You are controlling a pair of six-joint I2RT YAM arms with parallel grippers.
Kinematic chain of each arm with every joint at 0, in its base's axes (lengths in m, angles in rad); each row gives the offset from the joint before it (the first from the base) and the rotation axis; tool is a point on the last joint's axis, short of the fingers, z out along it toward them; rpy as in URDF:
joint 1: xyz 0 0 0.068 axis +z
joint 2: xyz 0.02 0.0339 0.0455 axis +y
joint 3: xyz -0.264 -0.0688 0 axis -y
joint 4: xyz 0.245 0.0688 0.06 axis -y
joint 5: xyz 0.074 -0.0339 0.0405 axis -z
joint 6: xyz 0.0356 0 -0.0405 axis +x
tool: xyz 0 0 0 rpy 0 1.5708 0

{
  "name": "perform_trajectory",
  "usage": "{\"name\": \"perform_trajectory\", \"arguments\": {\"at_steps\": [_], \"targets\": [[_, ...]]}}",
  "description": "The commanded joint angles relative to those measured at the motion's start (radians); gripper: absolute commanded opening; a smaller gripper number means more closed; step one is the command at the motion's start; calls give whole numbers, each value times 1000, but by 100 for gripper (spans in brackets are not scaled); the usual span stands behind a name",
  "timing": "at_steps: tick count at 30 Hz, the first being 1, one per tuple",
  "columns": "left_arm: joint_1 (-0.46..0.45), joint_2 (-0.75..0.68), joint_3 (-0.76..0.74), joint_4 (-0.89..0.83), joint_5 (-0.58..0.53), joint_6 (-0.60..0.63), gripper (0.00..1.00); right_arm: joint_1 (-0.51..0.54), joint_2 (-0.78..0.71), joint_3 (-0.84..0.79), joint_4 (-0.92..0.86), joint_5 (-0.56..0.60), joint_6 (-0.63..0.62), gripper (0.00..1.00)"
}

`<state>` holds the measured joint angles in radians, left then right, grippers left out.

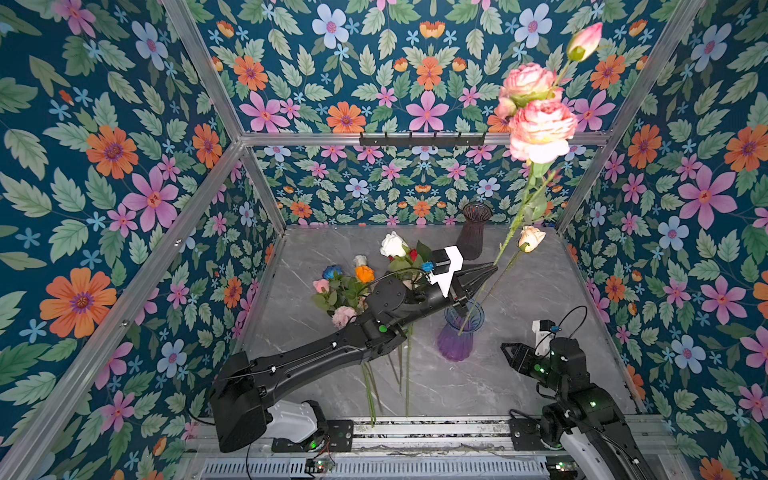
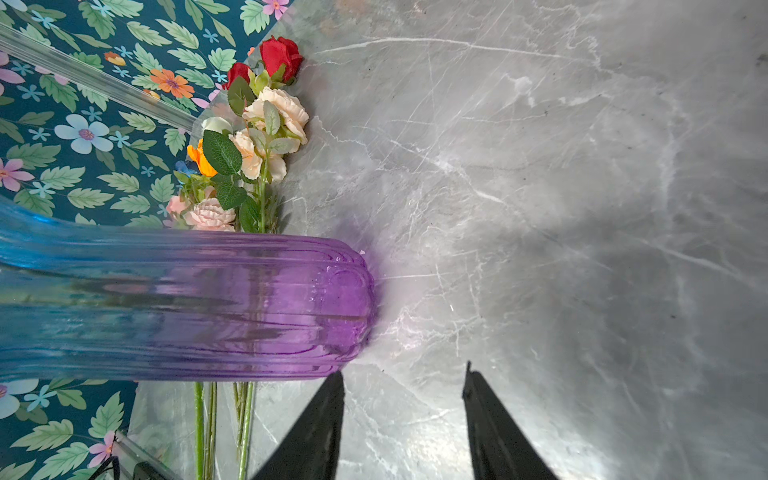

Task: Arrange the flowers into the vase
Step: 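Carry the pink rose with the left gripper over the purple vase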

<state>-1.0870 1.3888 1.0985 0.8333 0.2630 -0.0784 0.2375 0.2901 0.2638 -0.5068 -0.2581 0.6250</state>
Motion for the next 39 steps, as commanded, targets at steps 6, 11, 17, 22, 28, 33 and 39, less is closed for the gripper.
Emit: {"name": "perform_trajectory", "arguments": {"at_steps": [6,11,17,22,28,33,39], "targets": [[-36,59,14,113,-131,110,0,0,-1,-1,16,0,-1,48],[-51,50,60,107,-141,121,0,1,0,0,16,0,-1,48],[-59,41,95,46,-172,170,0,0,-1,0,16,0,-1,48],[-62,33,63,43,-228,181,0,0,-2,-1,16,0,-1,49],[-61,39,8,66,-330,162,0,0,-1,0,16,0,-1,48],[-60,42,-30,84,-426,108,0,0,0,-1,16,-1,-1,48],[-60,64,-42,64,-527,-17,0,0,0,-1,17,-1,-1,48]]}}
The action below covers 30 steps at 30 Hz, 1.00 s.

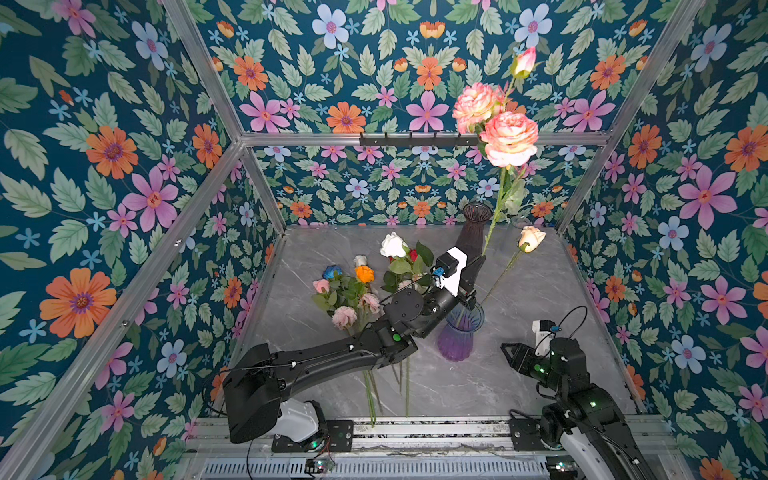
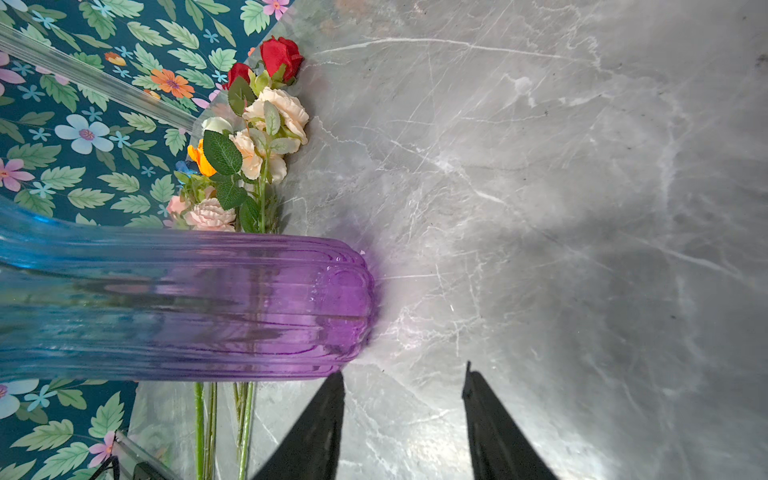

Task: Arrange the flowers into the vase
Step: 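Carry the pink rose with the left gripper over the purple vase, then lower the pink rose stem into the purple vase and open the left gripper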

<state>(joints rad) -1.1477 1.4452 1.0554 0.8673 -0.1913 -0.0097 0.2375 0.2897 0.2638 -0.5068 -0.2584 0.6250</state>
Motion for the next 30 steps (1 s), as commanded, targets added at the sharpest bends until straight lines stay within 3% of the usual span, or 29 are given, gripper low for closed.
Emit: {"name": "perform_trajectory", "arguments": {"at_steps": [1,8,21,23,26,30], "targets": [[1,13,2,22,-88,-115,0,0,0,-2,17,0,-1,49],[0,33,-6,-36,-135,-225,0,0,2,-1,19,-1,-2,48],[0,56,-48,-88,-171,-286,0,1,2,-1,19,-4,-2,48],[0,51,-45,-97,-171,-284,6,0,2,-1,20,-4,-2,48],[1,42,-30,-132,-153,-272,31,0,2,-1,19,-4,-2,48],[0,9,-9,-198,-125,-270,44,1,1,-1,19,-5,-2,48]]}}
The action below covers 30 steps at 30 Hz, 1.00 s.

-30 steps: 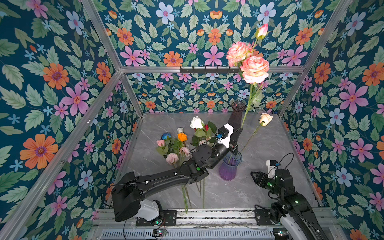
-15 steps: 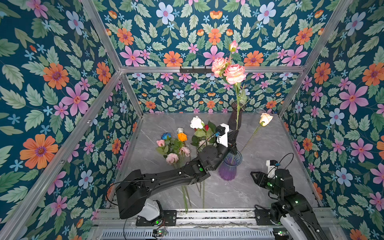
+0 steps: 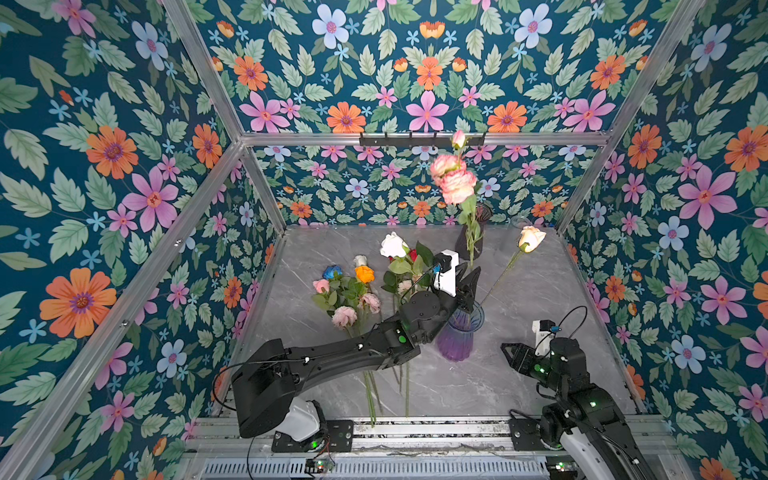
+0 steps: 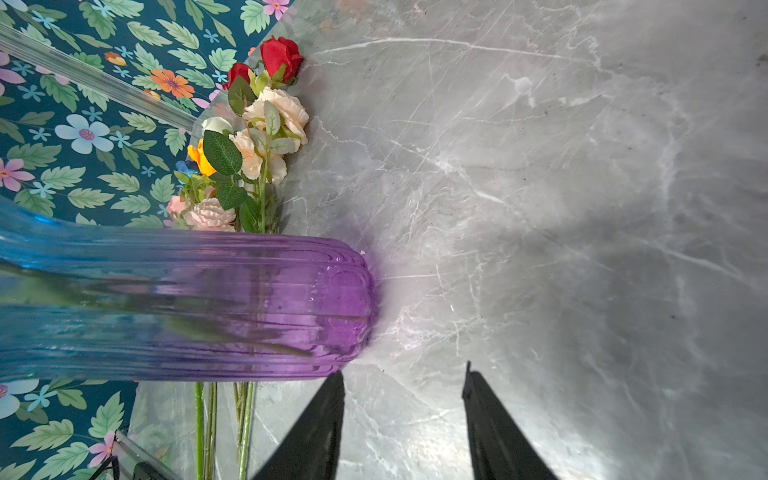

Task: Arrange the flowers into the vase
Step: 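Lower the pink rose stem into the purple vase and open the left gripper, then draw the left gripper back down to the stems of the bunch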

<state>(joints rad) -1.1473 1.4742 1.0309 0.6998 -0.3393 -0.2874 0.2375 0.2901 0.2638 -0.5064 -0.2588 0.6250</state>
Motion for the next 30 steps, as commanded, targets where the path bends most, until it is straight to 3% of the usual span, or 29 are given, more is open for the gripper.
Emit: {"name": "perform_trajectory", "arguments": {"at_steps": [1,7,18,23,30], "targets": [[0,-32,28,-61,29,2,47,0,1,0,19,-4,-2,49],[-1,-78,128,-322,48,-35,49,0,1,0,19,-4,-4,48],[0,-397,-38,-361,40,9,50,1,0,-2,19,-6,-3,48],[-1,-609,-189,-455,-95,34,50,0,1,-3,22,-8,-4,48],[0,-876,-390,-649,-261,-58,51,0,23,0,31,-9,-6,48]]}}
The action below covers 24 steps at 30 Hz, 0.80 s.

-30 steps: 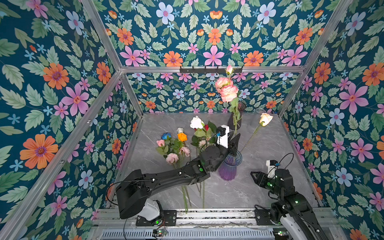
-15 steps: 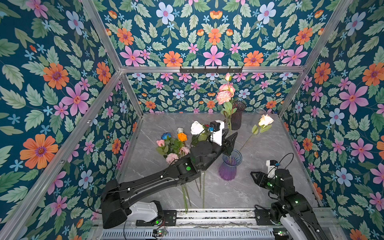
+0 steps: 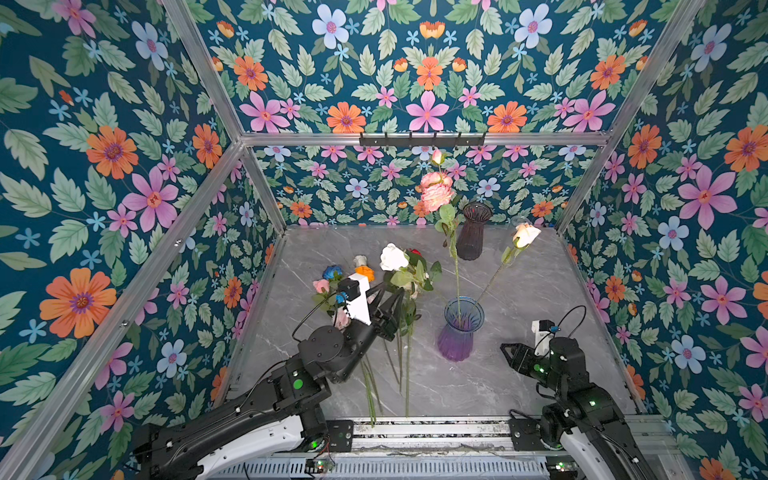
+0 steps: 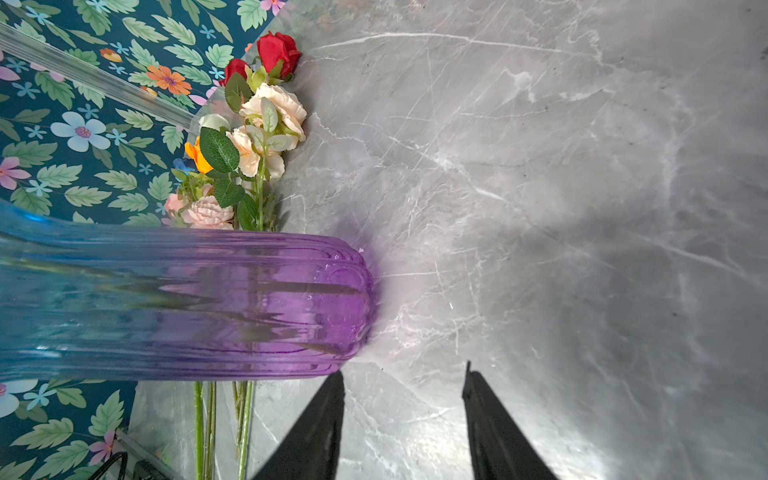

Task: Arrange the flowers into the vase
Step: 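Draw the left gripper back down to the stems of the bunch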

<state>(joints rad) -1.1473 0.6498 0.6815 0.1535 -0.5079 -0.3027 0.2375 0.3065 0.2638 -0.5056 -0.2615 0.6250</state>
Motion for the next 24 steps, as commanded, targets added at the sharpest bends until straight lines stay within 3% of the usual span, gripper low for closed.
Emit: {"name": "perform_trajectory", "arguments": {"at_steps": [1,8,17,19,24], "targets": [[0,-79,-63,-129,-110,-58,51,0,8,0,30,-7,-6,48],[-1,-146,-163,-231,-160,-136,53,1,20,1,37,-9,-6,48],[12,-66,-216,-365,-221,-283,55,1,69,7,59,-25,-13,48],[53,-27,-206,-415,-175,-318,55,0,62,6,55,-23,-13,48],[350,62,-262,-366,241,-323,50,2,52,4,50,-19,-11,48]]}}
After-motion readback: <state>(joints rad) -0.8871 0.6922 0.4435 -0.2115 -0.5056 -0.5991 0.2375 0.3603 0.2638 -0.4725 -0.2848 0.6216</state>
